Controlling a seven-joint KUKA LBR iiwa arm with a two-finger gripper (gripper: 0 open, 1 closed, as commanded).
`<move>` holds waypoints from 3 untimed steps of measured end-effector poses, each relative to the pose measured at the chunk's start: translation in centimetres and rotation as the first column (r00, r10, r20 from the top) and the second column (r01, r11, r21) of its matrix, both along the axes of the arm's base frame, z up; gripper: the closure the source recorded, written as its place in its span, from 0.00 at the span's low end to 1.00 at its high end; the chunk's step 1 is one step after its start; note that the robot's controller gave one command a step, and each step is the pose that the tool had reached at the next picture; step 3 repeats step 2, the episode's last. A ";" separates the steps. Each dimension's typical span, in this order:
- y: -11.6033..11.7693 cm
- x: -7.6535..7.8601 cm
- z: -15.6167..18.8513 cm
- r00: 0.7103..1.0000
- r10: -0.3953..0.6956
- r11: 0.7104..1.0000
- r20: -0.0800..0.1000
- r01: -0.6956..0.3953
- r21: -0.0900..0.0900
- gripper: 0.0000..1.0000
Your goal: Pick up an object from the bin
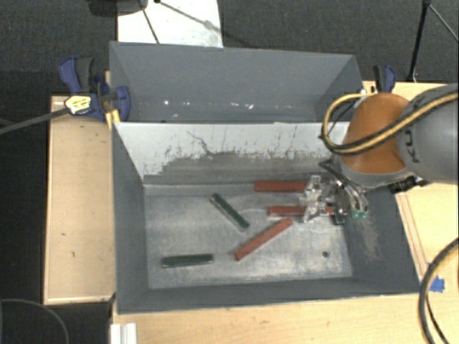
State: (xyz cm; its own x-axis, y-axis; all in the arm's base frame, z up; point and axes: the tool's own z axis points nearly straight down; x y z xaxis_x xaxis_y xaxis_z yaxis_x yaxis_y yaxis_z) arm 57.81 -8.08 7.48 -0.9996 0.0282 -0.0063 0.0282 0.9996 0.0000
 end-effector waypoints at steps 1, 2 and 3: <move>0.0 0.0 0.0 1.000 0.002 1.000 0.000 -0.002 0.000 1.00; -0.5 -1.1 19.0 1.000 -0.002 1.000 0.005 0.002 -0.001 1.00; -0.5 -1.1 19.0 1.000 -0.002 1.000 0.005 0.002 -0.001 1.00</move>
Offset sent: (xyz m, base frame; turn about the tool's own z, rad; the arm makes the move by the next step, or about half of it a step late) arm -0.0129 -0.0050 0.1845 0.0106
